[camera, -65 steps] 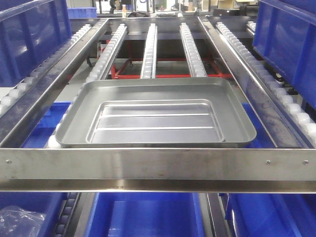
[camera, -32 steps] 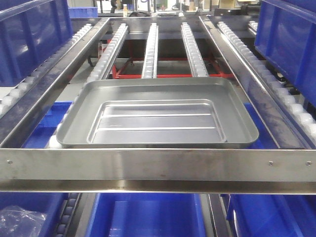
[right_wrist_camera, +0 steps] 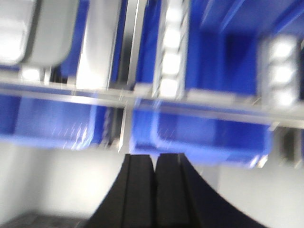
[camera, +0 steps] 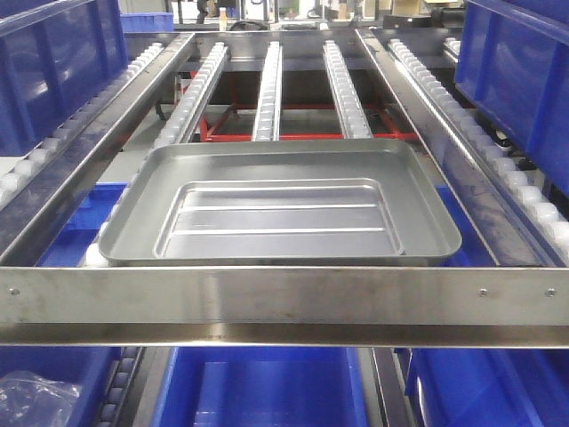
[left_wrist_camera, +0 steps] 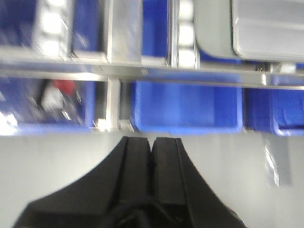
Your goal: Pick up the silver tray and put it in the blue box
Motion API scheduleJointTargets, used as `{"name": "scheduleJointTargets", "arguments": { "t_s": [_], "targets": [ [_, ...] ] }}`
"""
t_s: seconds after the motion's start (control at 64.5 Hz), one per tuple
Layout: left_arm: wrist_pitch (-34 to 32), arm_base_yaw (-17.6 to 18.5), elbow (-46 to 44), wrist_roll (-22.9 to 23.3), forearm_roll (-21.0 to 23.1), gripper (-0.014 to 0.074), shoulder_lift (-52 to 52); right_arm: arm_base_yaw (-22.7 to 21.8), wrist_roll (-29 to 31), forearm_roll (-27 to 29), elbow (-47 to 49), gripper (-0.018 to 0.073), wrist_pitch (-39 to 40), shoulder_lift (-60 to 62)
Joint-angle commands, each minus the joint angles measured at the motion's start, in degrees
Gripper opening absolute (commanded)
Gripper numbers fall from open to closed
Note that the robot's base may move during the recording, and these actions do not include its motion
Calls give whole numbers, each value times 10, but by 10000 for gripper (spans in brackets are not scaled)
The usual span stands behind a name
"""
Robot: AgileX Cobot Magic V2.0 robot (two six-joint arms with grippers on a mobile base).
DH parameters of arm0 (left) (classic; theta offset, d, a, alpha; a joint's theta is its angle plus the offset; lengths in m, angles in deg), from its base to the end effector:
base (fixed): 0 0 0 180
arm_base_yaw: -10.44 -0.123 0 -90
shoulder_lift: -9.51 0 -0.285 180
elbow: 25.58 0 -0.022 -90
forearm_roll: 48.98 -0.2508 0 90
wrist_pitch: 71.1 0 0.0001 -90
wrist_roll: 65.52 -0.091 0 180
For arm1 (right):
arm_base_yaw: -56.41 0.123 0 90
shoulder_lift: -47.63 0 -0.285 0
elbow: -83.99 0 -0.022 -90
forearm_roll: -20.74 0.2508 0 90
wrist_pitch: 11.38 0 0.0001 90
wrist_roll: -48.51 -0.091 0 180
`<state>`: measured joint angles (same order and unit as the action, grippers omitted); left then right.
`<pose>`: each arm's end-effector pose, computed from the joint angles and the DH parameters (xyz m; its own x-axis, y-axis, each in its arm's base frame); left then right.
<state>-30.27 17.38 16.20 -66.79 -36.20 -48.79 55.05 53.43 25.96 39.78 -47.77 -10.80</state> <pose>0.1558 -0.0322 0.2740 -0.7855 -0.0512 -0.6168 0.0968 0.9741 -0.2042 0.1600 0.0011 0.2638 -0.7533 0.0054 -0.6576 -0.0211 0.9992 0.0325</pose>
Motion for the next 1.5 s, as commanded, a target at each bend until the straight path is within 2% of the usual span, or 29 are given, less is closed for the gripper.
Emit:
{"name": "scheduleJointTargets", "arguments": {
  "t_s": [0.0,0.077,0.124,0.186,0.232,0.31,0.372,0.449,0.511,0.62,0.914,1.209,1.286,1.348,1.441,1.488],
  "targets": [
    [-57,-2,-23,0,38,-104,-57,-3,1,36,22,52,43,-42],
    [-55,0,-43,-4,79,-104,-107,-1,1,77,39,52,23,-86],
    [-57,19,-63,-21,100,-103,-133,10,1,106,60,59,-2,-119],
    [-80,61,-87,-21,85,-96,-157,40,-4,109,83,61,1,-158],
    [-105,105,-105,-4,57,-97,-178,65,-33,108,103,74,16,-185],
    [-110,160,-146,101,-17,-97,-231,110,-97,77,145,78,52,-232],
    [-104,195,-184,195,-92,-97,-277,143,-164,25,181,78,75,-272],
    [-95,219,-232,268,-154,-97,-326,171,-234,-42,224,78,77,-317],
    [-84,224,-270,274,-156,-97,-364,192,-261,-73,261,78,69,-357],
    [-70,225,-330,274,-156,-97,-422,211,-265,-77,327,78,43,-415],
    [-62,225,-434,274,-153,-97,-519,214,-270,-78,479,78,-40,-540],
    [-75,225,-441,273,-153,-85,-540,214,-270,-78,489,78,-40,-561],
    [-89,225,-441,273,-147,-34,-545,214,-270,-78,489,85,-40,-561],
    [-102,225,-441,273,-128,44,-547,214,-269,-78,489,130,-42,-561],
    [-110,225,-441,273,-124,184,-548,214,-269,-78,489,295,-42,-564],
    [-105,225,-441,273,-128,225,-551,214,-269,-78,490,372,-42,-567]
  ]
}}
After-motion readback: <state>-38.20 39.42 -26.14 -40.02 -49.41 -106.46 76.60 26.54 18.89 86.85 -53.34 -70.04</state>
